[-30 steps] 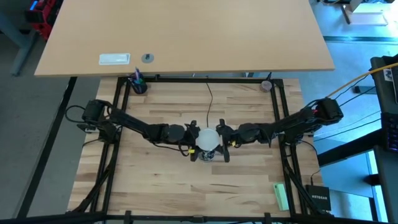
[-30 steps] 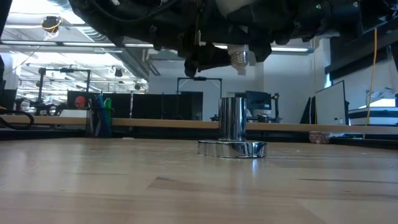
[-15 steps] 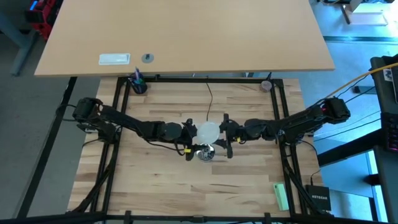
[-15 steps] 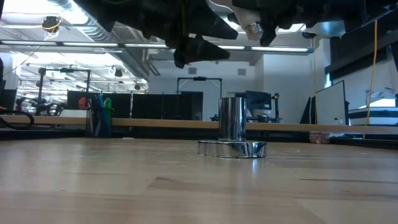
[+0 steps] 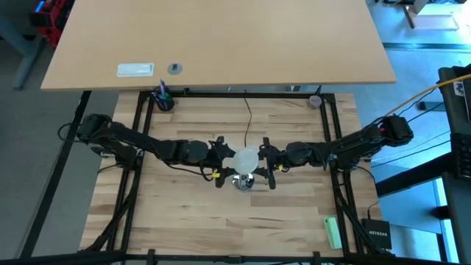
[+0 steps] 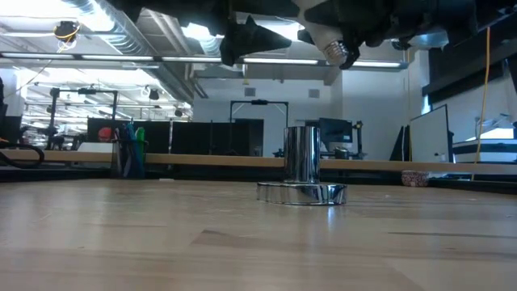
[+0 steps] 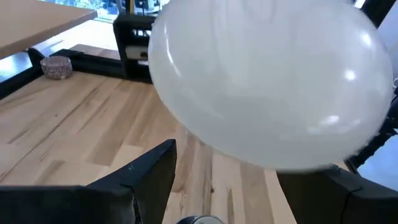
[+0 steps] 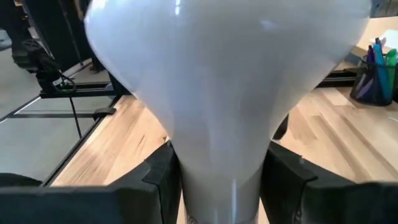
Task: Screw lightbulb
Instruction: Insert the lightbulb into the lamp
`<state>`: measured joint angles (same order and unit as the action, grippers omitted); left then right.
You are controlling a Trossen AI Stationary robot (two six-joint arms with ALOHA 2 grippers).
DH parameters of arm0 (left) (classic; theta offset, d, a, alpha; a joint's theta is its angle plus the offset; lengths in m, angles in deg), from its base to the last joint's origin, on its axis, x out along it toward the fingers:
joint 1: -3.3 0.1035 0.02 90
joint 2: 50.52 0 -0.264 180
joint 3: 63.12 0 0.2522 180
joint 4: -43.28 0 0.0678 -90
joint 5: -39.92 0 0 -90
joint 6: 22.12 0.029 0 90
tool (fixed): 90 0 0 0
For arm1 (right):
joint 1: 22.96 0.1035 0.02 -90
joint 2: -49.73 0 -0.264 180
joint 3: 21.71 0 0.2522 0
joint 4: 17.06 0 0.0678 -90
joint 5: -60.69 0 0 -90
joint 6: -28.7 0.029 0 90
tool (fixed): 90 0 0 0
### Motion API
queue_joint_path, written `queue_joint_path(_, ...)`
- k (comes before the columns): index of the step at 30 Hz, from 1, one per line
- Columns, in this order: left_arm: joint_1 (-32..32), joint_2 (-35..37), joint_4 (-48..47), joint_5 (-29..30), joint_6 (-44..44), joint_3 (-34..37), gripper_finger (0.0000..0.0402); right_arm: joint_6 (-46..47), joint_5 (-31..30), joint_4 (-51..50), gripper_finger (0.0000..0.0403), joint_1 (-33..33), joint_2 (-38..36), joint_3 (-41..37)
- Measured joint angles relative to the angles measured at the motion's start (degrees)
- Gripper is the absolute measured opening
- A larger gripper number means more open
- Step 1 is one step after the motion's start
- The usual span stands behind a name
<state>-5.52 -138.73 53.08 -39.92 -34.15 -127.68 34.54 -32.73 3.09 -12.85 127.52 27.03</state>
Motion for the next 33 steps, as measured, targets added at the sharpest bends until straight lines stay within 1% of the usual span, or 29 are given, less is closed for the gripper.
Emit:
queue_joint_path(6, -0.28, -0.50, 1.44, 0.13, 0.00, 0.10, 0.0255, 0.84, 1.03, 0.02, 0.0166, 0.00, 3.15, 0.00)
queue_joint_path(12, -0.30, -0.50, 2.44, 1.01, -0.02, 0.10, 0.0255, 1.53, 0.98, 4.83, 0.0163, -0.01, 5.50, -0.02)
queue_joint_path(19, -0.30, -0.50, 2.55, 1.68, 0.04, 0.10, 0.0255, 1.55, 0.27, 5.24, 0.0170, -0.02, 5.60, -0.02)
queue_joint_path(24, -0.34, -0.50, 2.20, 1.64, 0.04, 0.06, 0.0255, 2.09, 1.11, 5.09, 0.0161, -0.02, 5.60, -0.02)
queue_joint_path(26, -0.39, -0.35, 1.09, 1.69, 0.01, -0.01, 0.0255, 2.47, 0.98, 4.91, 0.0161, -0.02, 5.57, -0.02)
queue_joint_path(28, -0.64, 0.39, -2.06, 2.45, -0.19, -0.05, 0.0255, 2.45, 1.03, 4.13, 0.0161, -0.01, 4.82, -0.11)
queue_joint_path(33, -3.34, 1.98, -10.58, 7.35, -2.59, 0.19, 0.0255, 1.31, 1.03, -0.61, 0.0167, 0.00, 0.67, -0.11)
